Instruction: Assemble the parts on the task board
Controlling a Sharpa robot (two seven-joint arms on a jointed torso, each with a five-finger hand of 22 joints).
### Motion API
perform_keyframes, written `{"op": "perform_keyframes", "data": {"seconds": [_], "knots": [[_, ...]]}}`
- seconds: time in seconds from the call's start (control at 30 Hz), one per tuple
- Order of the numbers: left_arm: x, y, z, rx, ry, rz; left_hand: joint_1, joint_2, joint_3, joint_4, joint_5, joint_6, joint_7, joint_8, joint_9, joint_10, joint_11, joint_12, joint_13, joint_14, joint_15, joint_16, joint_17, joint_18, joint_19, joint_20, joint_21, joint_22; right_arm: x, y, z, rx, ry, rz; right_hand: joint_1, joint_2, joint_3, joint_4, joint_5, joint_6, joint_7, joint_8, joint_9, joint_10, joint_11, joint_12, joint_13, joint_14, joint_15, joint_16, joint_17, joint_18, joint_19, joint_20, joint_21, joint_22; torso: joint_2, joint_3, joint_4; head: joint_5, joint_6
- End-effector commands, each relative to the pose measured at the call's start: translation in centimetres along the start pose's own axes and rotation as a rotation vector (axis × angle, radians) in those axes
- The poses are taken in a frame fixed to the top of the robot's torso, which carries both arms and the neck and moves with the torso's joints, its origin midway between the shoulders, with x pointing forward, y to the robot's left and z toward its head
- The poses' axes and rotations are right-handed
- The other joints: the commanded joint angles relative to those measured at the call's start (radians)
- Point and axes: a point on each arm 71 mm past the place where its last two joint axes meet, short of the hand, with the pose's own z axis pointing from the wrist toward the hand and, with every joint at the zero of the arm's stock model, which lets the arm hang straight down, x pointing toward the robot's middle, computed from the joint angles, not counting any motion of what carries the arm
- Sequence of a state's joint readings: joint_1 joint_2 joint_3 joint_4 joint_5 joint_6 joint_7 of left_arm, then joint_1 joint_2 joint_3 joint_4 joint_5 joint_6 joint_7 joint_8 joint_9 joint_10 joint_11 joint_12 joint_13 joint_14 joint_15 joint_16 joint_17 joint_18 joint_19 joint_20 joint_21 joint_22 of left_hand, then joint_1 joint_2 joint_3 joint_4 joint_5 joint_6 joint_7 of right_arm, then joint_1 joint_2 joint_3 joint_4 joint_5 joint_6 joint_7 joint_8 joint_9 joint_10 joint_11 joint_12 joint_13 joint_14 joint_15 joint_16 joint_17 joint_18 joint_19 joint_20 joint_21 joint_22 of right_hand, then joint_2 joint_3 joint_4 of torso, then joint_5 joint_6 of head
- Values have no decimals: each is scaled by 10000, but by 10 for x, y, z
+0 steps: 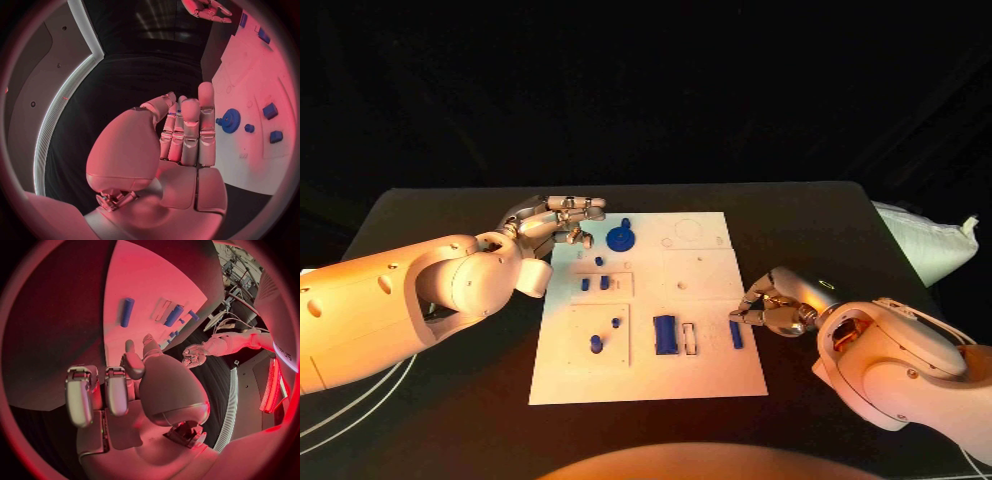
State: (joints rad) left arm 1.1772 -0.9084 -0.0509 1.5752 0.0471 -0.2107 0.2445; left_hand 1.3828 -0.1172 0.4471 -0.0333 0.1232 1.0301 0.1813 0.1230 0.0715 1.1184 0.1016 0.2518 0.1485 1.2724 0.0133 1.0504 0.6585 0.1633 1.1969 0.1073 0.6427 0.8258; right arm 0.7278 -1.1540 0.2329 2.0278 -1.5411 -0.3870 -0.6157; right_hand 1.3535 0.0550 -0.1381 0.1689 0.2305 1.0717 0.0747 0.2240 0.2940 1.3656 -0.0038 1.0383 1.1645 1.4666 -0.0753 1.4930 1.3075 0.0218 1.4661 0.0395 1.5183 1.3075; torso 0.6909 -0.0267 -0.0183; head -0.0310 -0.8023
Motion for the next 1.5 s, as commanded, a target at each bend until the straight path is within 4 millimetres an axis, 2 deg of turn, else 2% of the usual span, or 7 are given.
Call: {"op": "perform_keyframes", "data": {"seconds": [0.03,0.13,0.43,1.0,1.2,1.37,1.5], "knots": [[4,0,0,62,282,-19,10,81,-68,-15,29,-77,-29,51,-10,-70,-25,72,11,-97,-3,55,-16,191,-44,47,-65,-10,3,-5,2,9,136,-656,100,1,73,-12,60,9,26,-41,-11,-73,12,-184,-129,753,64,-43,1239,-1,585,2,-39,1791,-5,-4,-22,-128,-5],[5,1,0,46,309,-32,10,81,-68,-15,29,-77,-29,51,-10,-70,-25,72,11,-97,-3,55,-16,191,-44,47,-65,-10,5,-9,3,92,233,-924,70,-45,72,39,53,72,22,-67,-15,-85,9,-275,-189,752,64,-46,1240,0,582,5,-43,1788,13,13,-9,-141,-23],[5,2,-1,22,296,-41,10,81,-68,-15,29,-77,-29,51,-10,-70,-25,72,11,-97,-3,55,-16,191,-44,47,-65,-10,15,-9,6,-17,489,-1535,-159,-312,6,347,-111,259,4,-173,-11,-8,2,-388,-249,754,58,-57,1245,0,582,5,-47,1789,6,-18,4,-131,-62],[2,2,-1,25,236,-30,10,81,-68,-15,29,-77,-29,51,-10,-70,-25,72,11,-97,-3,55,-16,191,-44,47,-65,-10,25,-5,10,-181,1022,-2308,-197,-611,36,535,-367,385,-14,-237,35,32,-12,-442,-252,752,48,-77,1231,3,576,-4,-59,1780,-1,-16,0,-44,-94],[2,2,-1,35,245,-33,10,81,-68,-15,29,-77,-29,51,-10,-70,-25,72,11,-97,-3,55,-16,191,-44,47,-65,-10,31,-5,13,-223,1191,-2721,9,-732,146,472,-488,403,-17,-281,61,18,-17,-505,-275,747,41,-95,1215,4,571,-10,-66,1776,9,-16,12,-48,-110],[2,2,-1,28,235,-29,13,83,-69,-19,30,-78,-29,55,-9,-73,-25,80,13,-101,-4,53,-24,191,-45,47,-65,-10,37,-2,15,-449,1102,-3585,741,-878,452,24,-1124,447,-22,-333,104,3,-34,-559,-276,749,23,-99,1227,-3,583,-30,-53,1802,7,-12,19,-27,-114],[1,2,-1,24,202,-15,22,88,-71,-29,31,-82,-29,64,-8,-82,-26,100,16,-113,-6,41,-55,193,-47,47,-66,-10,43,-2,15,-529,1175,-4020,879,-881,565,-61,-1207,475,-25,-356,118,4,-37,-585,-281,751,25,-96,1239,-5,587,-29,-50,1810,-1,-15,17,-6,-140]]}}
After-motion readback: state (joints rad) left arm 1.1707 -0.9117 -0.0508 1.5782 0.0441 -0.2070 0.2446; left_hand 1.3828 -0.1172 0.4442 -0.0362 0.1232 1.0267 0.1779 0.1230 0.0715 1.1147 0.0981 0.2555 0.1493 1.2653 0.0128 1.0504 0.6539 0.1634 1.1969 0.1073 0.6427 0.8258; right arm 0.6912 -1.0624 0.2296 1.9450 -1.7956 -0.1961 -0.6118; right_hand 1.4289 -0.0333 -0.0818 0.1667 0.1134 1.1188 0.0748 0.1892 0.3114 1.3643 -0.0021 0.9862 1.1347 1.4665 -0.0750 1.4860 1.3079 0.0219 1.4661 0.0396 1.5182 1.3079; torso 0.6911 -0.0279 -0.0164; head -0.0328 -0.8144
